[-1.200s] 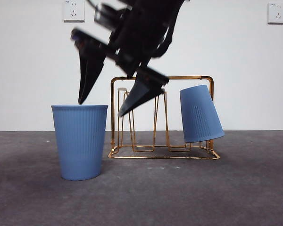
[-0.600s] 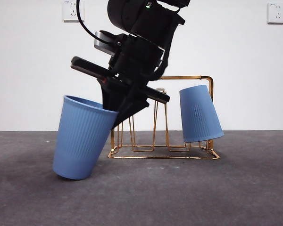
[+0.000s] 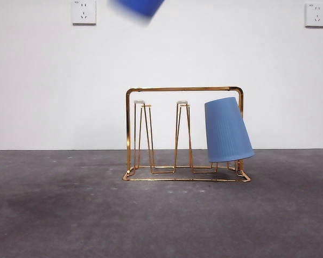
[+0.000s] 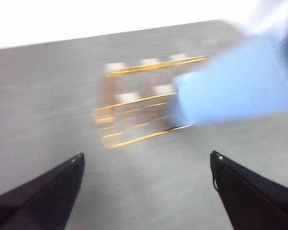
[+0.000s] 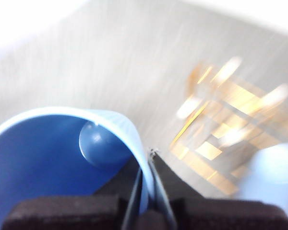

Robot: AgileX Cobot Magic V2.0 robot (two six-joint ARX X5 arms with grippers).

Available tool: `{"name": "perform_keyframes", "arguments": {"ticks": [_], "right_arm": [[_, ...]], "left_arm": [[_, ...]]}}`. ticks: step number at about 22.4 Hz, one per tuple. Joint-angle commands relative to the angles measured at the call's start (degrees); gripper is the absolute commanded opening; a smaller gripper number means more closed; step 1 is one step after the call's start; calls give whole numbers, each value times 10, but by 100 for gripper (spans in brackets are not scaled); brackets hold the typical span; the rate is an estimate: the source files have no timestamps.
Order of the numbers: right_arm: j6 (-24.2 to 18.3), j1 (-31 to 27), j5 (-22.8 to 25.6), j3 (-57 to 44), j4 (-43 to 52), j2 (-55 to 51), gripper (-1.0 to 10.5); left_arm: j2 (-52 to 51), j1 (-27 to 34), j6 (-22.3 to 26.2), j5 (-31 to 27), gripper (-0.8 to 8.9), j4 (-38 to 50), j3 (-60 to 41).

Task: Pick up cup 1,put cup 1 in the cup rack,pick up cup 2,put cup 2 in the cup rack

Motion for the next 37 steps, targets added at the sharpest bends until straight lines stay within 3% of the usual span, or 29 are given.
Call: {"name": "perform_keyframes", "arguments": {"ticks": [1,5,8,11,14,23,29,37], "right_arm": [[-29,0,25,-2,-17,-80,-12],[-70,0,58,-2,-28,-211,-12],[-95,0,70,-2,-28,-277,-12],[-110,0,70,-2,-19,-313,-12],[-121,0,75,-2,-5,-336,-13],[-139,0,99,-8,9,-339,-13],[-139,0,110,-36,42,-327,-12],[-143,0,111,-90,95,-298,-12]], "left_arm": [[3,0,-3,65,436,131,-51],[41,23,-19,266,440,385,-99],[93,54,-77,427,440,534,-99],[141,71,-145,523,440,654,-99],[195,75,-208,575,440,759,-99],[333,67,-348,579,441,1043,-99],[383,67,-382,546,441,1120,-99],[396,68,-387,515,441,1142,-99]]}}
